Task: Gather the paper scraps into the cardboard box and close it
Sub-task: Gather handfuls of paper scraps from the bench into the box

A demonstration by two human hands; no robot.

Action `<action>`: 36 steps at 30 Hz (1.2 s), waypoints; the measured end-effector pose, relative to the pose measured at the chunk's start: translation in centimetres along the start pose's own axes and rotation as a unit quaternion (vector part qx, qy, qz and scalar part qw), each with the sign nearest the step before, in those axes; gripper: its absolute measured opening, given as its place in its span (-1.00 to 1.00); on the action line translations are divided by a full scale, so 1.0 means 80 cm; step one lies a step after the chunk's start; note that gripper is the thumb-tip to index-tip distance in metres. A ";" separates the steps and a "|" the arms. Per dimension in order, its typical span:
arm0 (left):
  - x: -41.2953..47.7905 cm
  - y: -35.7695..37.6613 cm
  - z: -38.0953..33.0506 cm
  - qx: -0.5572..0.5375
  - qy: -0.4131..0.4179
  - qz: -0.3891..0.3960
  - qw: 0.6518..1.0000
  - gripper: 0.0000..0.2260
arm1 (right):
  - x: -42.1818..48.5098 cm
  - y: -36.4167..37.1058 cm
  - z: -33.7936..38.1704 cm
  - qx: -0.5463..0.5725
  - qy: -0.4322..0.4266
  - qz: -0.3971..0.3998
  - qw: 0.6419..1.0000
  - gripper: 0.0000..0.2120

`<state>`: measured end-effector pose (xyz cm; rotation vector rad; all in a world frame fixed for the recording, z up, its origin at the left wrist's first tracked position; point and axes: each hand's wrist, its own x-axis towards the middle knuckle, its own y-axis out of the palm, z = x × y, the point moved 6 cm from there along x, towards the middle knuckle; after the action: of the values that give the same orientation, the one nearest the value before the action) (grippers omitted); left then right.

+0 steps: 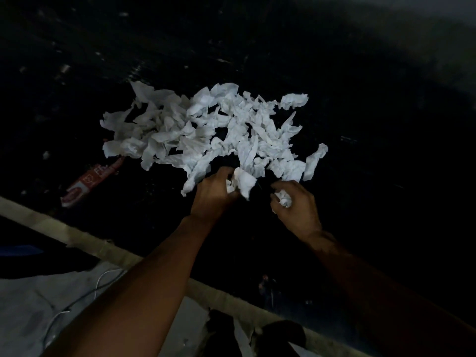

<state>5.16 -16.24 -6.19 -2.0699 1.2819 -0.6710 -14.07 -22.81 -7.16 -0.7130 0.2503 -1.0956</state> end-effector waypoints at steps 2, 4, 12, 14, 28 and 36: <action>0.006 -0.008 -0.006 0.023 -0.002 0.005 1.000 -0.67 | 0.003 -0.009 0.002 0.031 0.045 0.000 0.999 -0.69; 0.010 -0.017 -0.012 0.039 0.005 0.009 0.999 -0.64 | 0.008 -0.015 0.000 0.071 0.101 0.011 0.992 -0.56; 0.029 -0.053 -0.066 -0.039 -0.055 0.147 0.987 -0.12 | 0.042 -0.085 0.019 0.132 0.119 0.011 0.984 -0.42; 0.027 -0.056 -0.076 -0.044 -0.074 0.164 0.983 -0.26 | 0.047 -0.103 0.028 0.125 0.101 0.007 0.987 -0.43; -0.020 -0.091 -0.193 0.072 0.049 0.006 0.996 -0.22 | 0.029 -0.199 0.070 0.050 0.010 0.002 0.999 -0.25; -0.046 -0.113 -0.253 0.036 0.146 -0.047 0.987 -0.18 | -0.022 -0.280 0.109 -0.012 -0.006 -0.065 0.998 -0.29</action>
<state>-4.81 -14.38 13.84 -2.0363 1.3002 -1.0809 -26.51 -23.69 13.44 -0.7647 0.2104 -1.2127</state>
